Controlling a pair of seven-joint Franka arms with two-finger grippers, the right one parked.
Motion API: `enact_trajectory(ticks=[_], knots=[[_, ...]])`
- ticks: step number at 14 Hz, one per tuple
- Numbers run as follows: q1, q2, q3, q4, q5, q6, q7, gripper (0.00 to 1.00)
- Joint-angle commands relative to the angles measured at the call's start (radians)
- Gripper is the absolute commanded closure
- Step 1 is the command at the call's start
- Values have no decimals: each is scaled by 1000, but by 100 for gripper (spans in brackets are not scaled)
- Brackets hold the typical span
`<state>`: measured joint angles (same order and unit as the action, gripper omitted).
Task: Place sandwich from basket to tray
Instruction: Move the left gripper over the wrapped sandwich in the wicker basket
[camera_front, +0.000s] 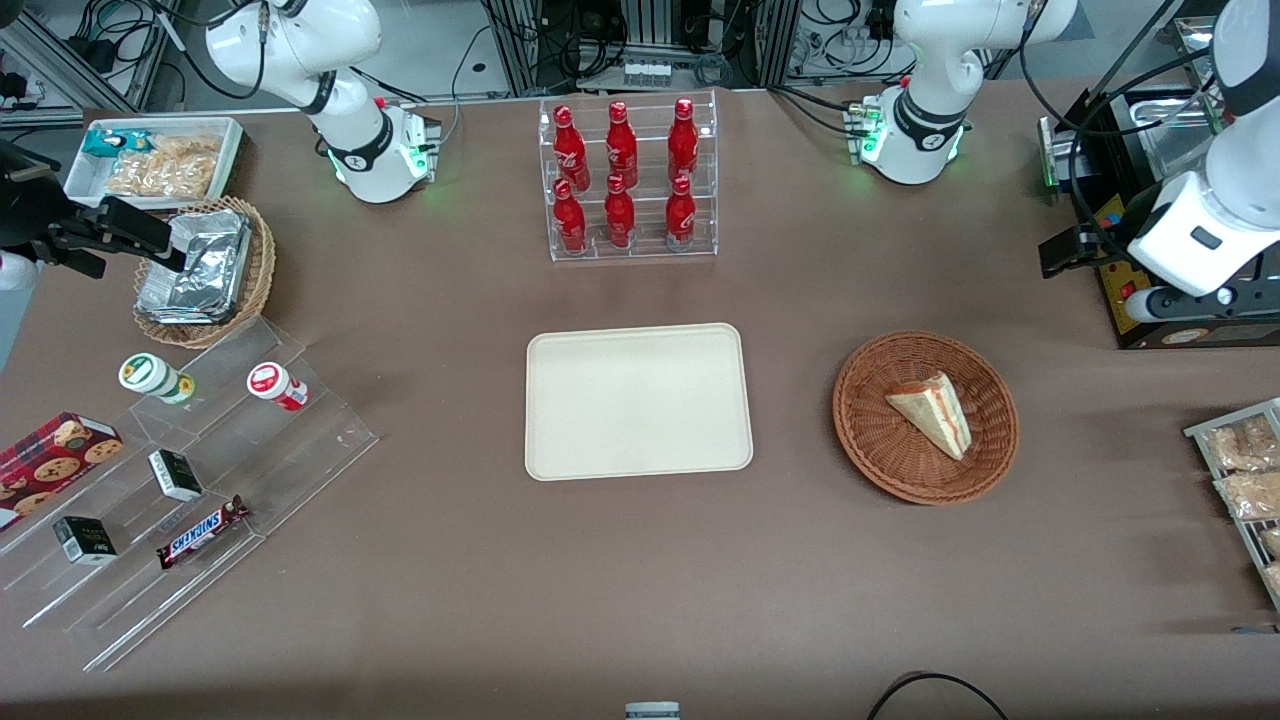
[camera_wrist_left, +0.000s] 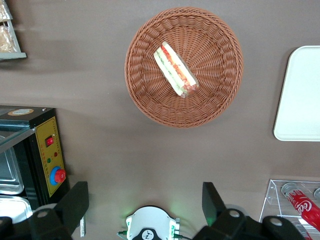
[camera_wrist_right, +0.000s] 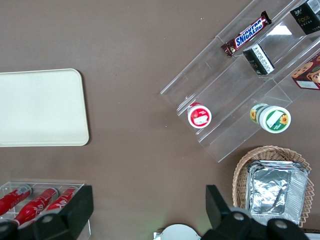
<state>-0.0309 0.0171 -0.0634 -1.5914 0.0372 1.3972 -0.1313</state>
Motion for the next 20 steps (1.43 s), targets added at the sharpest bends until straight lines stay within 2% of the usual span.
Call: enact_trajectory(ticks=[1,5,8,14,20], knots=[[-14,9,2,8,1,20,9,0],[-12,61,1,1,3,39,10,0],[-12,70,-1,-62,1,74,4,0],[-10,60,1,-315,3,359,-7,0],[-43,64,-1,-505,4,629,-362,0]])
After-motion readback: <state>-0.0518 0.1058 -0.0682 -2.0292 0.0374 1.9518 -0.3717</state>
